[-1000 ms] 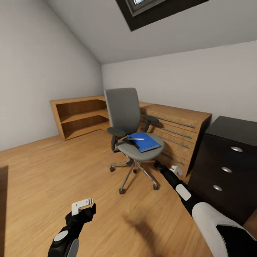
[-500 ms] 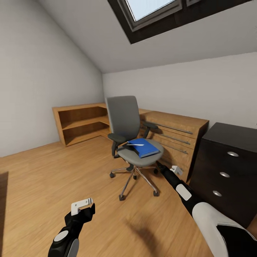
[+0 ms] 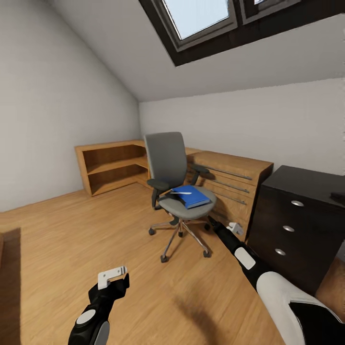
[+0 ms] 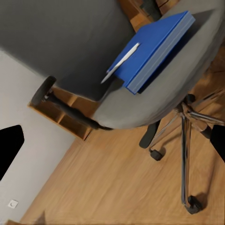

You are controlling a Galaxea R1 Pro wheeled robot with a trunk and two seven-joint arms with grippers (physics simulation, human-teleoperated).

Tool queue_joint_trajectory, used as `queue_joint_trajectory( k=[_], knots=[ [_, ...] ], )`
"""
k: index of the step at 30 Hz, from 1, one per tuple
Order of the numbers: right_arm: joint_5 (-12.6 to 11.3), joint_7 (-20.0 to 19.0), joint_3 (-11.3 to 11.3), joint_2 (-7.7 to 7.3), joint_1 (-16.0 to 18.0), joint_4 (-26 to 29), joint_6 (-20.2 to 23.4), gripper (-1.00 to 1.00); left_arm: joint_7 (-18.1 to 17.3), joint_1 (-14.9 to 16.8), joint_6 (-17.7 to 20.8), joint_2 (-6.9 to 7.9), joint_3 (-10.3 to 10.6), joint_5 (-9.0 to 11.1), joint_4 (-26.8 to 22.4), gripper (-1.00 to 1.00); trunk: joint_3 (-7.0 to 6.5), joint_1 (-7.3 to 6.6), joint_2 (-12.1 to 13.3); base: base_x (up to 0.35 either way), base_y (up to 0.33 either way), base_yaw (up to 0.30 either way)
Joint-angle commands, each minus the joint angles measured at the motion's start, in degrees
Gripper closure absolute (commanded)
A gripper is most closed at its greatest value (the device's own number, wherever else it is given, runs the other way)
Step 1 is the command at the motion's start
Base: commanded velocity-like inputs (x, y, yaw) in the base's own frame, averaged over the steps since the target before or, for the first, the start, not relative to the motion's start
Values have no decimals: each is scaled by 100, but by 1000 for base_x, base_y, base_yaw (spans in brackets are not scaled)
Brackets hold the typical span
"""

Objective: In the bedroom, organize the workspace by keeping the computer under the desk, ensuring the monitor is on the desk, placing the keyboard on the desk next to the monitor, placing the mouse on the desk next to the keyboard, moving the folder from the swivel chair onto the desk next to the mouse, stacking the notebook on top of the folder with the pen on top of the notebook, and positioning the swivel chair next to the desk.

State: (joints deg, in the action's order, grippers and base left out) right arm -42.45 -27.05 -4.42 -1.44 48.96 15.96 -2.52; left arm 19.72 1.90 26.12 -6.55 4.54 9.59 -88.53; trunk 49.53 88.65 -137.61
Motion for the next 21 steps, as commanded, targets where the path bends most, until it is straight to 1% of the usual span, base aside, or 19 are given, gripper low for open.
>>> queue_joint_trajectory(
  k=[1, 6, 8, 9, 10, 11, 12, 15, 16, 18, 21],
  knots=[
    [-9, -37, -26, 14, 0, -11, -1, -100, 54, 3, 16, 2, 4, 61, -7, -100, -13, -27, 39, -335, 0, 0],
    [42, -31, -25, 54, -132, -11, -93, -100, 57, 3, 16, 10, -13, 61, -1, -100, -102, -137, 239, -292, 0, 0],
    [150, -30, -25, 51, -297, -4, -297, -100, 58, 3, 16, 18, -27, 61, 42, -100, -138, -181, 319, -137, 0, 0],
    [320, -26, -24, 42, -497, 0, -659, -100, 56, 3, 12, 24, -63, 65, 138, -100, -156, -203, 359, -62, 0, 0],
    [389, -21, -24, 41, -565, -1, -815, -100, 55, 3, 9, 25, -85, 64, 171, -100, -174, -225, 400, -50, 0, 0],
    [540, -9, -24, 42, -701, -3, -1179, -100, 53, 3, -4, 27, -138, 63, 224, -100, -192, -247, 440, -32, 0, 0],
    [719, 7, -24, 50, -867, -5, -1642, -100, 52, 3, -31, 29, -184, 62, 292, -100, -210, -269, 480, -20, 0, 0],
    [953, 37, -23, 67, -1100, -8, -2249, -100, 51, 3, -82, 30, -226, 61, 414, -100, -264, -335, 600, -13, 0, 0],
    [1085, 81, -20, 79, -1243, -10, -2584, -100, 50, 3, -152, 30, -245, 61, 518, -100, -282, -357, 640, -7, 0, 0],
    [1187, 153, -19, 91, -1366, -12, -2842, -100, 50, 3, -264, 30, -257, 61, 628, -100, -318, -401, 720, -5, 0, 0],
    [1288, 275, -17, 141, -1525, -13, -3101, -100, 53, 3, -506, 30, -267, 61, 824, -100, -372, -467, 841, -3, 0, 0]
  ],
)
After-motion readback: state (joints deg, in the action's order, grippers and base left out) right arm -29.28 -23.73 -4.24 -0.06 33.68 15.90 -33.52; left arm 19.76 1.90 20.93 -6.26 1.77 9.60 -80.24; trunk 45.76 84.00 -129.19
